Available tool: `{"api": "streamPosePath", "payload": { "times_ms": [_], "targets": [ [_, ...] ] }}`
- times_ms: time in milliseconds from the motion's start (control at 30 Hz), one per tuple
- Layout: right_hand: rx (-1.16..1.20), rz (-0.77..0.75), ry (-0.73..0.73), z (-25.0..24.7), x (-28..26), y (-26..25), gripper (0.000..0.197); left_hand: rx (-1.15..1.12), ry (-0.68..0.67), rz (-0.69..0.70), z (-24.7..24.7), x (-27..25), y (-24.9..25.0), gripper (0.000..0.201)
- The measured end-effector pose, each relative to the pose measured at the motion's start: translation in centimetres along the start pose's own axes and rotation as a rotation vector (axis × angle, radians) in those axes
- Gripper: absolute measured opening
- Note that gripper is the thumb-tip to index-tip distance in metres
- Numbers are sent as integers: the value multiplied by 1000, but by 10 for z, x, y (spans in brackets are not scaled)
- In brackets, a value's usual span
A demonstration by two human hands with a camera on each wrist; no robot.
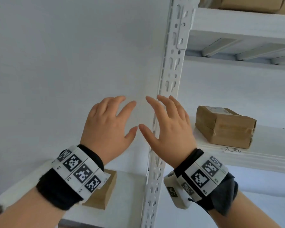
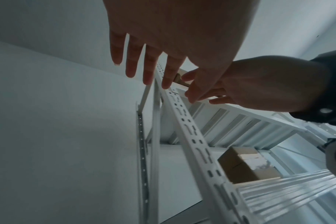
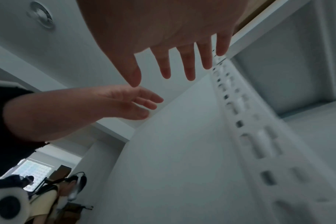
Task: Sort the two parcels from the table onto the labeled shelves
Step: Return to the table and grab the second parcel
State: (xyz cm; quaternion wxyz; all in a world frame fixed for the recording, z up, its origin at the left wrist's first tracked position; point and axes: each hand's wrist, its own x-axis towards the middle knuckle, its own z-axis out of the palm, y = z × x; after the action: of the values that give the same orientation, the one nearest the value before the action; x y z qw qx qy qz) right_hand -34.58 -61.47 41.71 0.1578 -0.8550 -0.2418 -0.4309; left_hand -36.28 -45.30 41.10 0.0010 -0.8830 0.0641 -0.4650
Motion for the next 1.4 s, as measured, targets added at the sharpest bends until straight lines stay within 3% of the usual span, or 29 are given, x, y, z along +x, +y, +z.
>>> {"api": "streamPosePath", "payload": {
  "times_ms": [300, 567, 900, 1233, 1400],
  "targets": [
    [113, -1, -62, 83, 23, -118, 63, 87, -34, -5, -12, -26, -141, 60],
    [146, 90, -199, 156, 25, -158, 64, 85, -144, -40, 20, -52, -218, 59],
    [110, 205, -405, 250, 20, -131, 65, 11, -315, -85, 116, -66, -258, 58],
    [109, 326, -519, 367, 51, -69, 66, -14, -483, -98, 247, -32, -283, 61],
    [127, 449, -625, 420, 51, -39, 65, -105, -605, -202, 305, -28, -292, 61]
  ]
}}
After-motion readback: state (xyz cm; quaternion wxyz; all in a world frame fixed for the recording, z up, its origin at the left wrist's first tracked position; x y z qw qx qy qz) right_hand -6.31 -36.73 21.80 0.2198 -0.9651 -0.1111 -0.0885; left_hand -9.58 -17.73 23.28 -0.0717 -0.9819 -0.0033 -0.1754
